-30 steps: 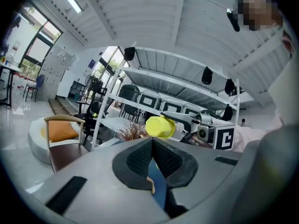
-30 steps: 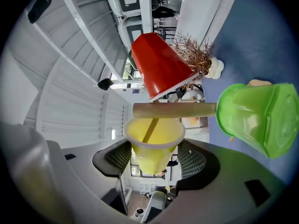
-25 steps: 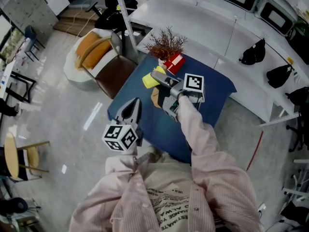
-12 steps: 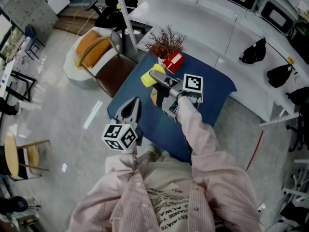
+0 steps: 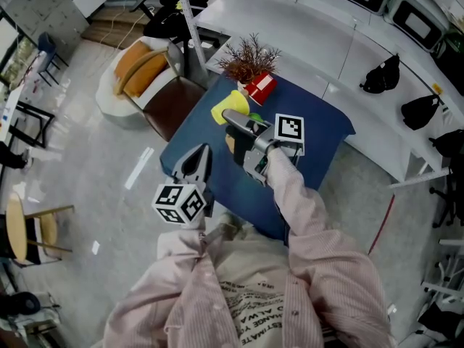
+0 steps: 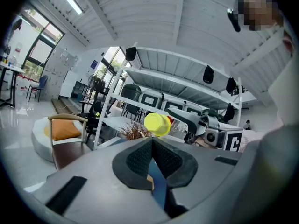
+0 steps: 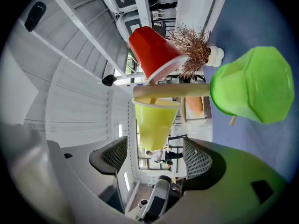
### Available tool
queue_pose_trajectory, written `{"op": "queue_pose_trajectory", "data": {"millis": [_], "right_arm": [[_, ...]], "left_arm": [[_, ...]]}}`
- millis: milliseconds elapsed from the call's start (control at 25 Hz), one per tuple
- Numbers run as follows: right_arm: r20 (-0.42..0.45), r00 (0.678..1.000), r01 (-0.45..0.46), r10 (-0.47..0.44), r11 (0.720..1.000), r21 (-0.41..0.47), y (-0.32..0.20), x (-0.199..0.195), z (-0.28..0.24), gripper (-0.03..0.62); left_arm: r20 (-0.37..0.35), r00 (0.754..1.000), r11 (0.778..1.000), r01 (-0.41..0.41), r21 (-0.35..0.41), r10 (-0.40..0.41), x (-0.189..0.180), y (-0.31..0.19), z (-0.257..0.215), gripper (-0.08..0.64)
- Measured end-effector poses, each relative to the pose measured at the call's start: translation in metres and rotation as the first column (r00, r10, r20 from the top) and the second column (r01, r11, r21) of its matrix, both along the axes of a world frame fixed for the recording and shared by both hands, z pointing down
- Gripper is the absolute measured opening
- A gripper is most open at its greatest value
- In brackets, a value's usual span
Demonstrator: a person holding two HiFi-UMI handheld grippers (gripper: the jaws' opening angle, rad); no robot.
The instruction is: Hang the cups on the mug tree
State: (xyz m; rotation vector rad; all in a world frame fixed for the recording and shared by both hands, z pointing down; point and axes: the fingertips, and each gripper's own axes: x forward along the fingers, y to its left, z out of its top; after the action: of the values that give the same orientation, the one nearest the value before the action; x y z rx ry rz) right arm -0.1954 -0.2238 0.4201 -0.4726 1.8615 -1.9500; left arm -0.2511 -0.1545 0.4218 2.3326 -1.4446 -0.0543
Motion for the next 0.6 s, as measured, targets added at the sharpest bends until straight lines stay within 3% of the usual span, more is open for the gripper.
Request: {"op": "queue_pose_trajectory", "data": {"millis": [280,520,600], "right_arm": [[-0.05,0.997,0.061,-0.058,0.997,0.054,0.02,0.003,-0.002,0.331],[-0.142,0.986,0.11,-0.088,0.982,0.153,0.038,0.01,-0.004,0.325],[-0.166,0.983,0.107,-0.077,0.978,0.178,0.043,0.016,-0.003,0.291]], "left_arm": [[-0.001,1.0,1.0,0.017,0.011,-0.017,0.001,0.011,-0.003,-0.002],[-0.002,1.0,1.0,0.022,0.022,-0.022,0.009,0.022,-0.004,-0.002],[-0.002,1.0,0.999,0.02,0.025,-0.02,0.012,0.026,-0.004,-0.002]]}}
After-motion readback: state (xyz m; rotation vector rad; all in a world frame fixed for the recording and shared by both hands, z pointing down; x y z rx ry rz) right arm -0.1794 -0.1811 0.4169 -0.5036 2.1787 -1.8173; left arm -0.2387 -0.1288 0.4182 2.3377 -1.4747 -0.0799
